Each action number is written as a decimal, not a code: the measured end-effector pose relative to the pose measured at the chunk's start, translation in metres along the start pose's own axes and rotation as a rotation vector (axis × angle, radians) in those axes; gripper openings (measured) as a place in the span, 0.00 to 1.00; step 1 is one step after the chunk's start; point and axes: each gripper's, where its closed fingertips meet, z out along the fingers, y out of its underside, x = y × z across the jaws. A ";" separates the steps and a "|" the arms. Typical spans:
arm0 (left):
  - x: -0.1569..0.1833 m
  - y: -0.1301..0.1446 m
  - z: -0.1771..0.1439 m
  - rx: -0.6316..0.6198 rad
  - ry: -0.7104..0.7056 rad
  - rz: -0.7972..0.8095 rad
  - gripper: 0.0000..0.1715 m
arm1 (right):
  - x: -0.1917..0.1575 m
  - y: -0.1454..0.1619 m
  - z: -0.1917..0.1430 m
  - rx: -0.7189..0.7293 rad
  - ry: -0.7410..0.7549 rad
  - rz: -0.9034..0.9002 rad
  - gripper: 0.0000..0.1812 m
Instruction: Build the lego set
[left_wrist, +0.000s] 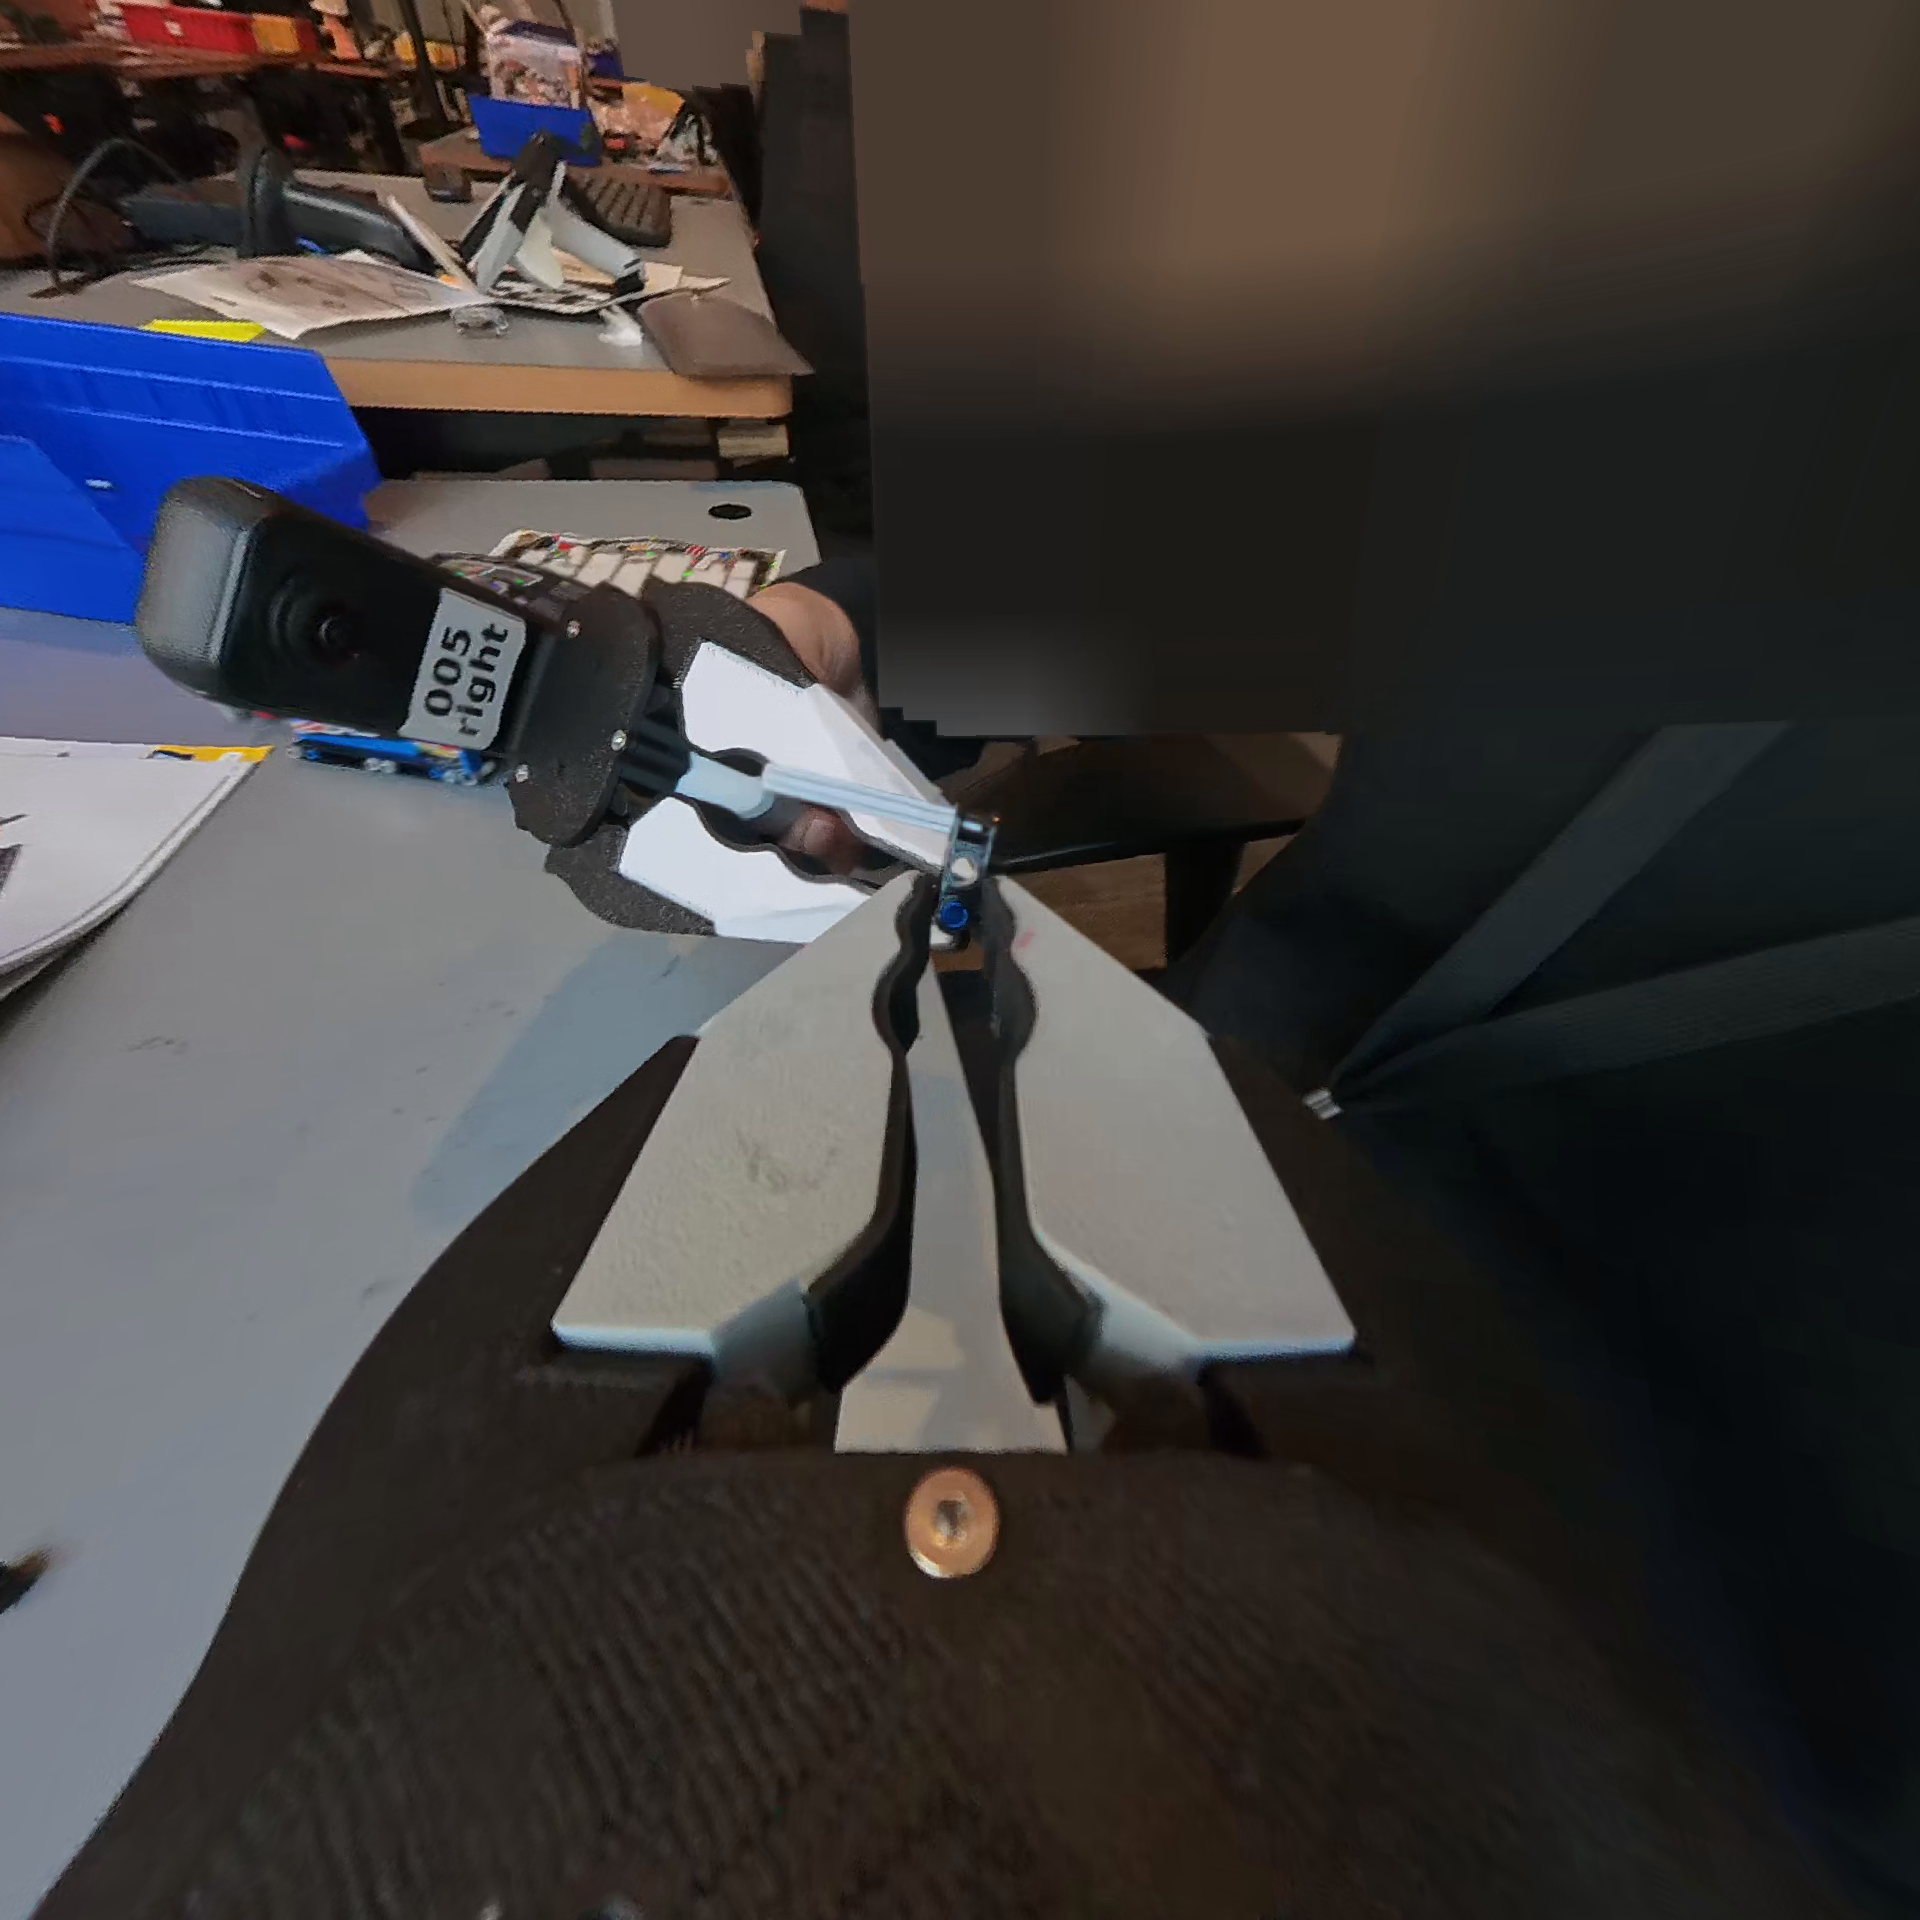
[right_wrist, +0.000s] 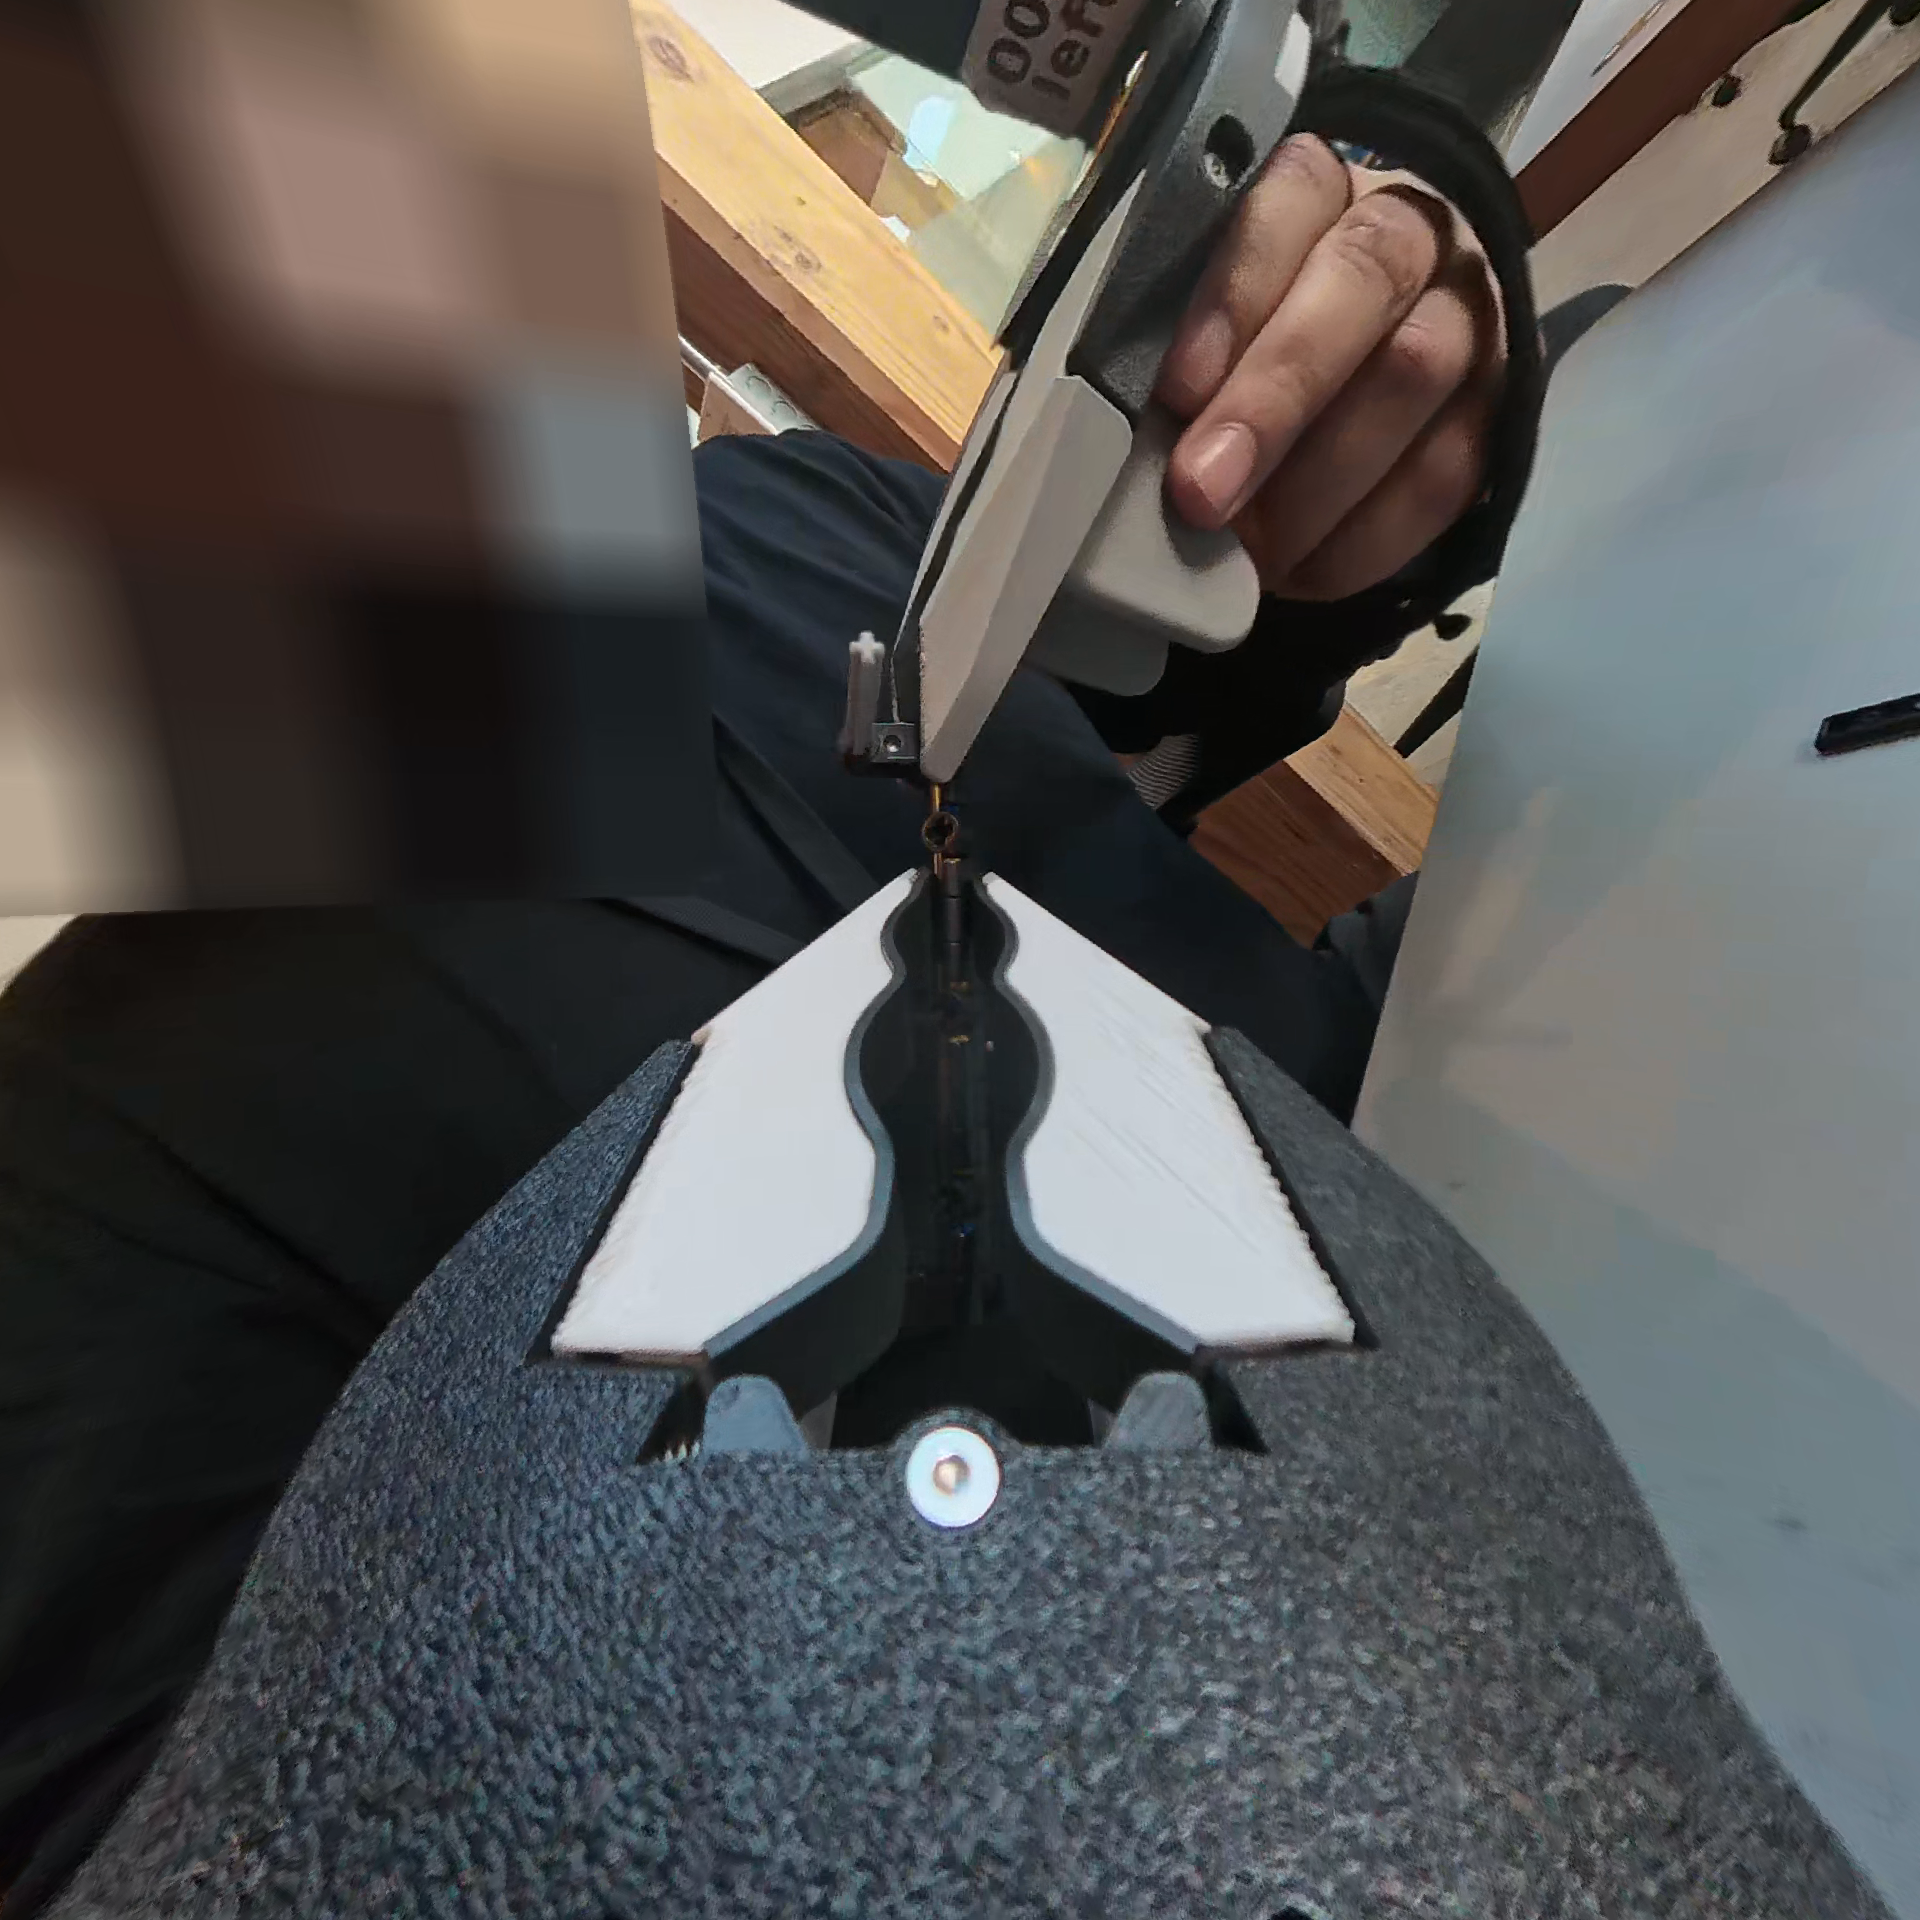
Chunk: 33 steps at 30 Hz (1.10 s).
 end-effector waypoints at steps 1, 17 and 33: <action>-0.004 0.002 -0.001 -0.017 -0.037 0.014 0.03 | 0.004 -0.001 -0.001 0.003 0.026 -0.014 0.04; -0.034 0.031 0.001 -0.214 -0.229 0.013 0.03 | 0.022 -0.035 -0.035 -0.218 0.954 -0.728 0.30; -0.033 0.040 0.009 -0.316 -0.314 0.202 0.03 | 0.040 -0.023 -0.029 -0.357 0.994 -0.862 0.25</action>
